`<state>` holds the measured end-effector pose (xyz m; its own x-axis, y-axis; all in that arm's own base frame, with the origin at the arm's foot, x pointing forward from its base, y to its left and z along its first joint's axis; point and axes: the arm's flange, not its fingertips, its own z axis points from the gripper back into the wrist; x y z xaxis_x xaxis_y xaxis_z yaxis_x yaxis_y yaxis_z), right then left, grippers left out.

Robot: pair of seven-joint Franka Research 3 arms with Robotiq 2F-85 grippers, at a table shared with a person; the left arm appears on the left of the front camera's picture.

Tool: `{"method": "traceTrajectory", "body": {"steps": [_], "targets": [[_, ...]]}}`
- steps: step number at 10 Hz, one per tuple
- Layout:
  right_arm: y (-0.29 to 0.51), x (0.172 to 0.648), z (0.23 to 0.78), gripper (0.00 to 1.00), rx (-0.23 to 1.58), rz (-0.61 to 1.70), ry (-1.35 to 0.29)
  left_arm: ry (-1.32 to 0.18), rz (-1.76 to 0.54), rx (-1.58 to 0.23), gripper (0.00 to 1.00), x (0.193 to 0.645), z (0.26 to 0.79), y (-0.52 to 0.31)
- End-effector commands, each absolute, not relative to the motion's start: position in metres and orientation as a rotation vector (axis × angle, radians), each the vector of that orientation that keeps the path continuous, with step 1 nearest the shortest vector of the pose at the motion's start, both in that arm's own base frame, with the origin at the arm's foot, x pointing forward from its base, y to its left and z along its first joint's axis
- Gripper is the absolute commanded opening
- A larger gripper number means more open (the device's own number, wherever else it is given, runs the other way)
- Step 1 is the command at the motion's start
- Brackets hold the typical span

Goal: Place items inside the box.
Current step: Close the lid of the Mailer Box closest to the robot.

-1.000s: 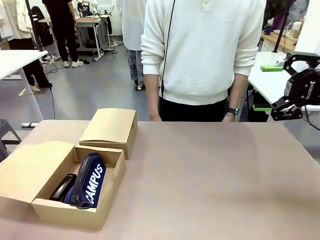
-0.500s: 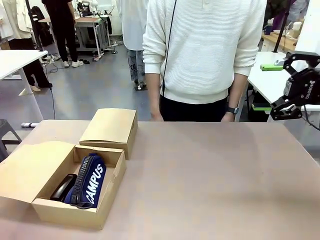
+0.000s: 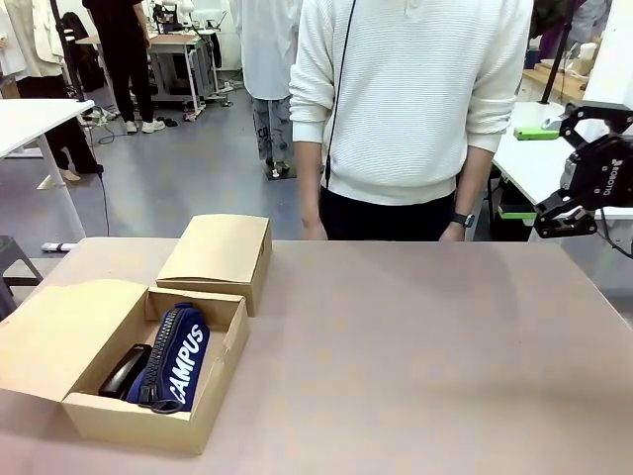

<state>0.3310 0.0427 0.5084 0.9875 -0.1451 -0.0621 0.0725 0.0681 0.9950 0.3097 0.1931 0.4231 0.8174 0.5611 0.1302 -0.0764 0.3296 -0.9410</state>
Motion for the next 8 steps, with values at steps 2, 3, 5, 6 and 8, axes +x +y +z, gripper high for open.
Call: {"method": "traceTrajectory", "body": {"steps": [2,3,5,6,8], "targets": [[0.044,0.331,0.513,1.00,1.516,-0.160,-0.066,-0.869,-0.290,-0.783,1.00,0.368,0.432,0.093],[0.044,0.331,0.513,1.00,1.516,-0.160,-0.066,-1.008,-0.391,-0.692,1.00,0.381,0.424,0.086],[0.044,0.331,0.513,1.00,1.516,-0.160,-0.066,-1.399,-0.500,-0.683,1.00,0.386,0.411,0.105],[0.044,0.331,0.513,1.00,1.516,-0.160,-0.066,-1.444,-0.546,-0.678,1.00,0.390,0.411,0.113],[0.044,0.331,0.513,1.00,1.516,-0.160,-0.066,-0.932,-0.320,-0.737,1.00,0.384,0.437,0.097]]}}
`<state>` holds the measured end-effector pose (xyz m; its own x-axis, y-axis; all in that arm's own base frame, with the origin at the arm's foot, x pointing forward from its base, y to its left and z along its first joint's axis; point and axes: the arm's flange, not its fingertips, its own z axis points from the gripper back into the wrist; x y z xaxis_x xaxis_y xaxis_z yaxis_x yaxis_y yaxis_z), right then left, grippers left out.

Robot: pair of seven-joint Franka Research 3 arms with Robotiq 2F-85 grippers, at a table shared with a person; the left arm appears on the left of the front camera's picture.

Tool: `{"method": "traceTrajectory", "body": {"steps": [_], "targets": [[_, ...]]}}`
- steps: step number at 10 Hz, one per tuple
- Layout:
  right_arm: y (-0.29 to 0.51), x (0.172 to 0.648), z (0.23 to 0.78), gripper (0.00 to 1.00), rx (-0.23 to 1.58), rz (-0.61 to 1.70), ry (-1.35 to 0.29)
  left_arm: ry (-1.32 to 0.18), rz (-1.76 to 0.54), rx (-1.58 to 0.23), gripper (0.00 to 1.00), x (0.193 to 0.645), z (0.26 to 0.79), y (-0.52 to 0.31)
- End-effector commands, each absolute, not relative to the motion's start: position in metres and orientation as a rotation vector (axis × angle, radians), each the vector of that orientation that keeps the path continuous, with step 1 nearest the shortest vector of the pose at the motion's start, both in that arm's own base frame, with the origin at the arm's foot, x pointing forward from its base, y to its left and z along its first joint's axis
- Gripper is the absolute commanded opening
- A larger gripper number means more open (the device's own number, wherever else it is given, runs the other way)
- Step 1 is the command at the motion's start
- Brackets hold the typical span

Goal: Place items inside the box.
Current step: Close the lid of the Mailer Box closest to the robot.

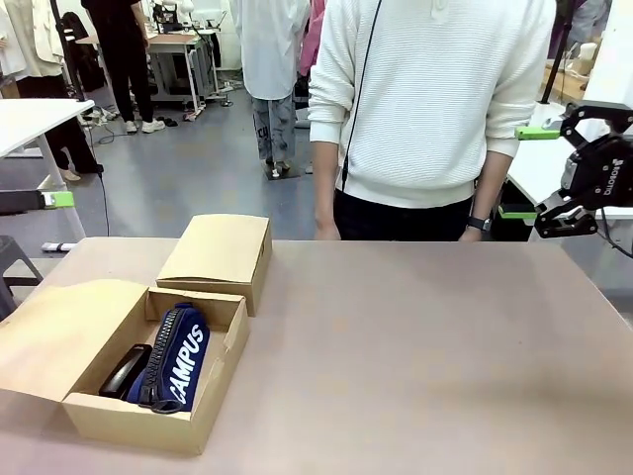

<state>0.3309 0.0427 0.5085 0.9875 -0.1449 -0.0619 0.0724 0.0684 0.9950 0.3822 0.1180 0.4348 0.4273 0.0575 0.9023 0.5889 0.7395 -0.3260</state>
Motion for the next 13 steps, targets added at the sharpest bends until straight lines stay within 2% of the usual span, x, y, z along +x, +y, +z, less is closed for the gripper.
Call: {"method": "traceTrajectory", "body": {"steps": [1,2,3,4,6,8,9,10,11,12,13], "targets": [[0.044,0.331,0.513,1.00,1.516,-0.160,-0.066,-0.932,-0.320,-0.737,1.00,0.384,0.437,0.097],[0.044,0.331,0.513,1.00,1.516,-0.160,-0.066,-0.932,-0.320,-0.737,1.00,0.384,0.437,0.097],[0.044,0.331,0.513,1.00,1.516,-0.160,-0.066,-1.045,-0.354,-0.704,1.00,0.384,0.432,0.109],[0.044,0.331,0.513,1.00,1.516,-0.160,-0.066,-1.107,-0.921,-0.753,1.00,0.381,0.416,0.122],[0.044,0.331,0.513,1.00,1.516,-0.160,-0.066,-1.007,-0.941,-0.671,1.00,0.381,0.410,0.162],[0.044,0.331,0.513,1.00,1.516,-0.160,-0.066,-0.862,-0.991,-0.773,1.00,0.366,0.403,0.191],[0.044,0.331,0.513,1.00,1.516,-0.160,-0.066,-0.815,-0.794,-0.681,1.00,0.370,0.399,0.183],[0.044,0.331,0.513,1.00,1.516,-0.160,-0.066,-0.899,-0.962,-0.722,1.00,0.361,0.402,0.175],[0.044,0.331,0.513,1.00,1.516,-0.160,-0.066,-0.860,-0.917,-0.718,1.00,0.361,0.395,0.191],[0.044,0.331,0.513,1.00,1.516,-0.160,-0.066,-0.980,-0.917,-0.606,1.00,0.370,0.386,0.193],[0.044,0.331,0.513,1.00,1.516,-0.160,-0.066,-1.006,-0.905,-0.579,1.00,0.381,0.371,0.207]]}}
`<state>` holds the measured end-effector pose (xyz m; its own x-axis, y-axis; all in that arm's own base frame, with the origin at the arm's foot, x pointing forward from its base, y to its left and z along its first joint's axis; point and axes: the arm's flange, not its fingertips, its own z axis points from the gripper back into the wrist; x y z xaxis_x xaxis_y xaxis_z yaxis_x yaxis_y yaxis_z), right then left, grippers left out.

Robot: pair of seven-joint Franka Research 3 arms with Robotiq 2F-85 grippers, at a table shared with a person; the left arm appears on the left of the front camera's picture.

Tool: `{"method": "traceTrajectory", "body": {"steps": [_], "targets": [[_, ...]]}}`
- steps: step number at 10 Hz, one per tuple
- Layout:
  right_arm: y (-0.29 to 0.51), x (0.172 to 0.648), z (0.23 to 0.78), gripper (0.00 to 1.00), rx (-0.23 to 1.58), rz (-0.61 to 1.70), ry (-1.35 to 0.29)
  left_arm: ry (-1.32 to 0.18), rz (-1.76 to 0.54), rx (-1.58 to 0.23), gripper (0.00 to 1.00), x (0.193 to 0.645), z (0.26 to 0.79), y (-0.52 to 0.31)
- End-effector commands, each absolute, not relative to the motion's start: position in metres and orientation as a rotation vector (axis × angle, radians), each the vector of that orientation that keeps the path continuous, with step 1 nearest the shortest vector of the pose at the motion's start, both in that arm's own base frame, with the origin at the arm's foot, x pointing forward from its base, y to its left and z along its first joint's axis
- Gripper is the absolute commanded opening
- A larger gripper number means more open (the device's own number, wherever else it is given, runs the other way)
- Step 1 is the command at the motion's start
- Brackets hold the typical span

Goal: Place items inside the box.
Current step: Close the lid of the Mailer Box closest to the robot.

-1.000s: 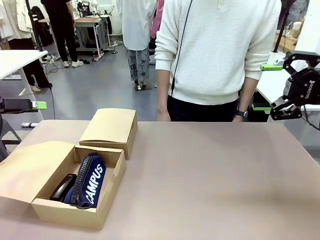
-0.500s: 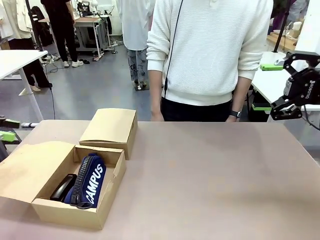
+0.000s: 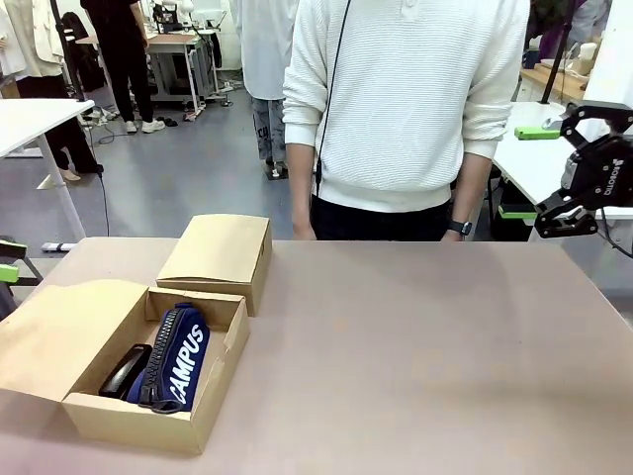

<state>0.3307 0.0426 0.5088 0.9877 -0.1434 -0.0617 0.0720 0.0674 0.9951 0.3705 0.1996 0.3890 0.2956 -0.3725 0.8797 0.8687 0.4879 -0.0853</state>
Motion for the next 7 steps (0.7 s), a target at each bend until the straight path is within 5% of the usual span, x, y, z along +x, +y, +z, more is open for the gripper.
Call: {"method": "traceTrajectory", "body": {"steps": [1,7], "targets": [[0.044,0.331,0.513,1.00,1.516,-0.160,-0.066,-0.986,-1.003,-0.562,1.00,0.398,0.357,0.223],[0.044,0.331,0.513,1.00,1.516,-0.160,-0.066,-0.778,-0.984,-0.495,1.00,0.439,0.299,0.256]]}}
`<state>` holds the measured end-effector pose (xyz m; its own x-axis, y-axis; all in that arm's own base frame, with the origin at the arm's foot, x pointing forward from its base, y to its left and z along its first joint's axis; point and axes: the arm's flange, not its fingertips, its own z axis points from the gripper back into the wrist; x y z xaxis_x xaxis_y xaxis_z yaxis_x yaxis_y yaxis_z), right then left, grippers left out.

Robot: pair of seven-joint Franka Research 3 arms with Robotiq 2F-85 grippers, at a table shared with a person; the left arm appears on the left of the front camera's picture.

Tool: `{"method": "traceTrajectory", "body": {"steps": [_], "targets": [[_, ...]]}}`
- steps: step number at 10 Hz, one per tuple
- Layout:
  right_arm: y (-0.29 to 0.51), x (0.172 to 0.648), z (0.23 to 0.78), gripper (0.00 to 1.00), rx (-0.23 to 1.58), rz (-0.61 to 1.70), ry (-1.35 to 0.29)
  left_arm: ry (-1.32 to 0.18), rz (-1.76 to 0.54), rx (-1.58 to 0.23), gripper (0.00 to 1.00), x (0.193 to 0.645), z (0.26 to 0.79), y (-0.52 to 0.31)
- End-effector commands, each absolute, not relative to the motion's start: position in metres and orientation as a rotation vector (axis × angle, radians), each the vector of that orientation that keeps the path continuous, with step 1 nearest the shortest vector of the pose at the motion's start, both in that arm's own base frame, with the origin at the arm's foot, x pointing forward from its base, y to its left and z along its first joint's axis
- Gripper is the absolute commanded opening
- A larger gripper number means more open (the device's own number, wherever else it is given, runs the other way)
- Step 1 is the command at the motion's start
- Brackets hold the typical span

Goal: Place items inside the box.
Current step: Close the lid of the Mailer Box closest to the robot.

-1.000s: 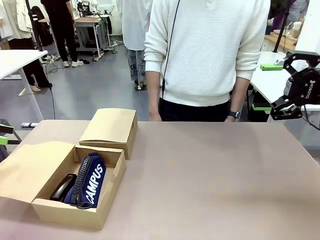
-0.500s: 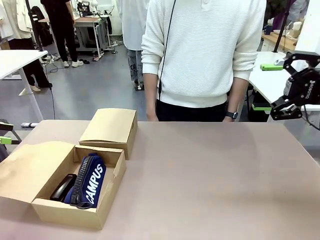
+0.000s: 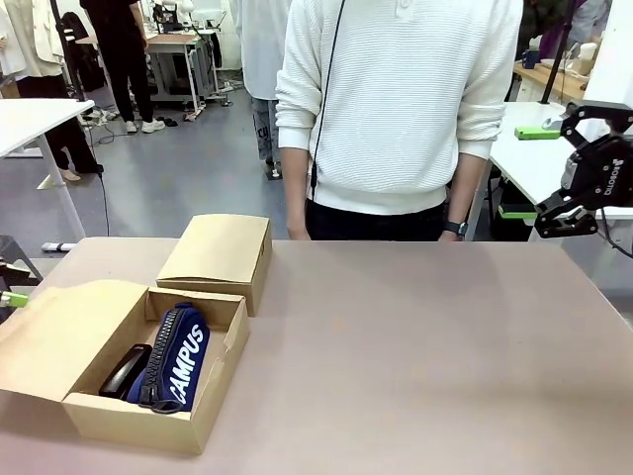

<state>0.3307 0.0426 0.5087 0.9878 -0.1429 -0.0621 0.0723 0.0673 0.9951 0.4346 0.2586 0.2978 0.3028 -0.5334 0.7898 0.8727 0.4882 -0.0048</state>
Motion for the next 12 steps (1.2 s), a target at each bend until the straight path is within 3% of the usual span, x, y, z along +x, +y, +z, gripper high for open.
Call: {"method": "traceTrajectory", "body": {"steps": [1,5,12], "targets": [[0.044,0.331,0.513,1.00,1.516,-0.160,-0.066,-0.752,-0.998,-0.502,1.00,0.432,0.290,0.251],[0.044,0.331,0.513,1.00,1.516,-0.160,-0.066,-0.699,-1.073,-0.588,1.00,0.412,0.275,0.228],[0.044,0.331,0.513,1.00,1.516,-0.160,-0.066,-0.678,-0.966,-0.449,1.00,0.409,0.271,0.274]]}}
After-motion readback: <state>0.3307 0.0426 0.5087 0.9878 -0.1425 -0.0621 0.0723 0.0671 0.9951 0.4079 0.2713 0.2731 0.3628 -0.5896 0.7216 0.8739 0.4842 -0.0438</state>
